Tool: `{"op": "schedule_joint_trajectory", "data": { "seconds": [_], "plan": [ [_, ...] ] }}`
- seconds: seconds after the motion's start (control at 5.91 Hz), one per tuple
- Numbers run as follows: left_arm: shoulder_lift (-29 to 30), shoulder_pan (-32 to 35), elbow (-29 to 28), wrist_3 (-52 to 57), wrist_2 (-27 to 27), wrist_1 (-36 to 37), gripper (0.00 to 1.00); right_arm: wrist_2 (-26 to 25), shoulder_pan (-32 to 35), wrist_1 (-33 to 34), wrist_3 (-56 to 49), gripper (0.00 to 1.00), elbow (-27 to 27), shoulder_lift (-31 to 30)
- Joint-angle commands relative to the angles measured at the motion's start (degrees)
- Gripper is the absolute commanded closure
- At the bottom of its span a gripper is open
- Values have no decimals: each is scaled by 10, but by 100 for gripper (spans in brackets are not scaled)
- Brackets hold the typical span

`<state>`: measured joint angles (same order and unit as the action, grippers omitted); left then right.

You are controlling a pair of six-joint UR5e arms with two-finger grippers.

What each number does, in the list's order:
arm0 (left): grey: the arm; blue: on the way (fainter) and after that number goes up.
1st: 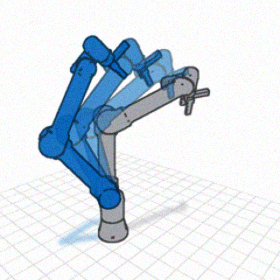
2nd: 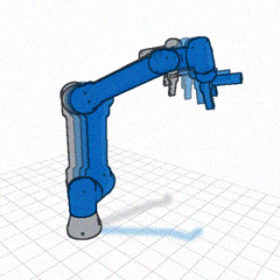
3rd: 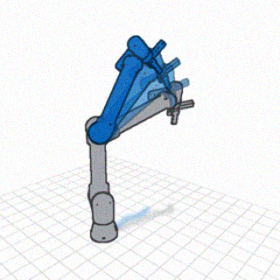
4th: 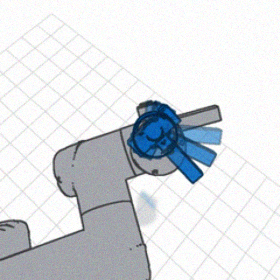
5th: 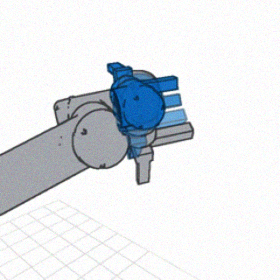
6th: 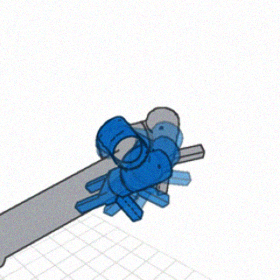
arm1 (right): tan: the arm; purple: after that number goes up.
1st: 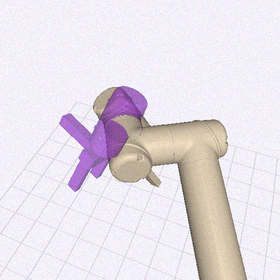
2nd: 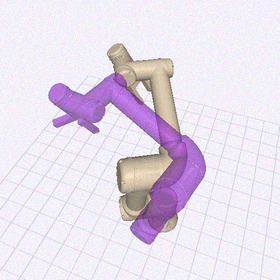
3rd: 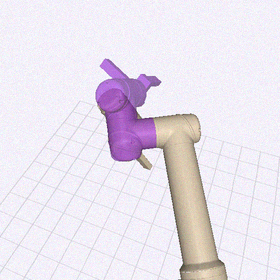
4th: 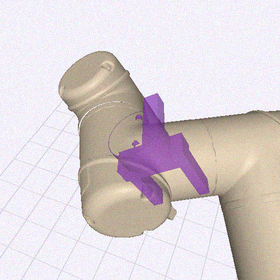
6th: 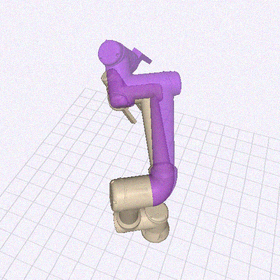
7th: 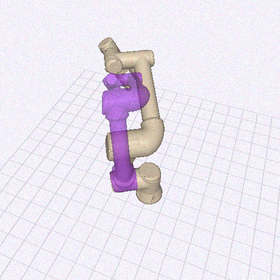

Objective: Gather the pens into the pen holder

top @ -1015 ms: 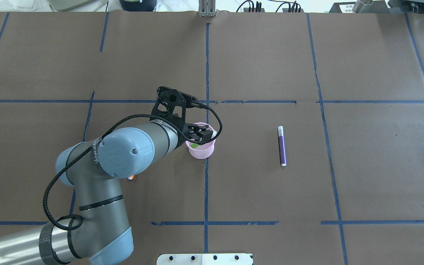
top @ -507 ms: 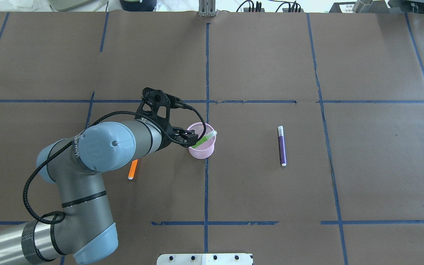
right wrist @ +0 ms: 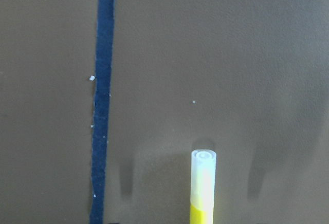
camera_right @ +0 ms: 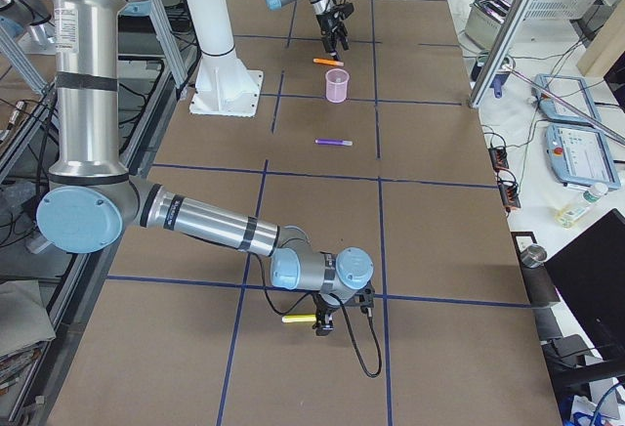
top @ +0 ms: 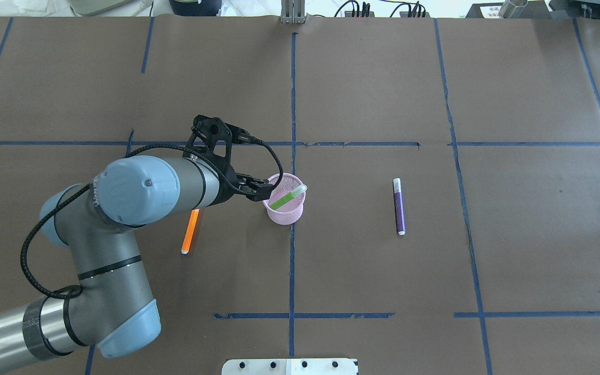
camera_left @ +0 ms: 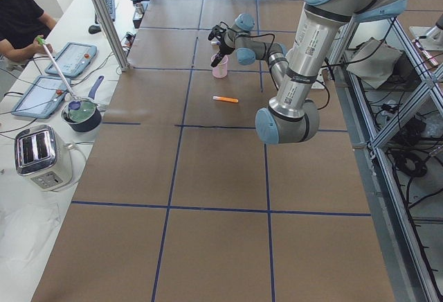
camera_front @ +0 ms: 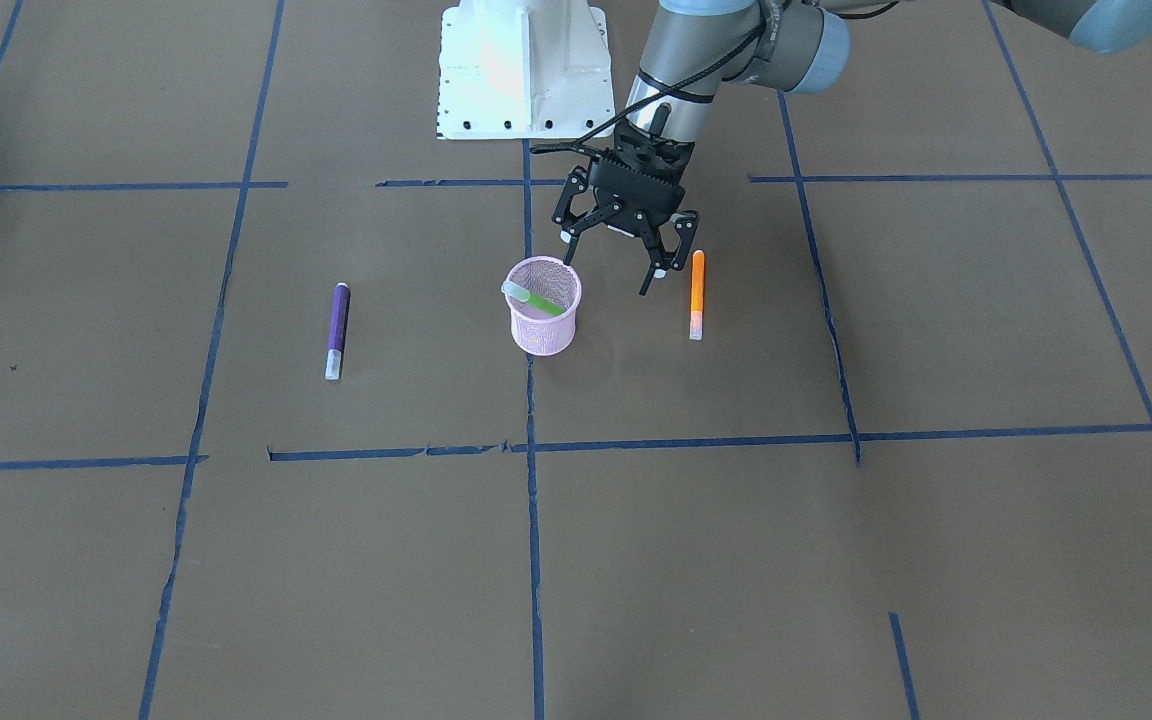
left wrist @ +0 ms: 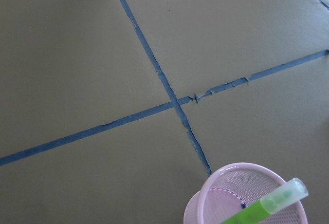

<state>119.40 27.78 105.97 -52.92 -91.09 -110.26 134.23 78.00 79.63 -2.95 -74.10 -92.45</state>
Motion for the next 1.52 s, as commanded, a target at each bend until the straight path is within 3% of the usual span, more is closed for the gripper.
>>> {"op": "schedule_joint_trajectory", "data": {
  "seconds": [0.0,0.17,0.68,0.85,1.18,1.35],
  "plan": [
    [-11,63,-3,0,-133,43,9,1,-1,0,0,15,8,2],
    [-13,82,1,3,-164,74,9,1,-2,0,0,18,11,2],
    [-33,83,5,41,-165,102,9,2,-6,0,-2,26,25,1],
    [-34,83,6,42,-166,102,9,3,-7,0,-2,40,31,1],
    [-34,84,9,42,-167,101,9,2,-12,0,-2,91,35,1],
    [-34,85,11,42,-167,101,9,2,-12,-1,-2,100,32,2]
  ]
}}
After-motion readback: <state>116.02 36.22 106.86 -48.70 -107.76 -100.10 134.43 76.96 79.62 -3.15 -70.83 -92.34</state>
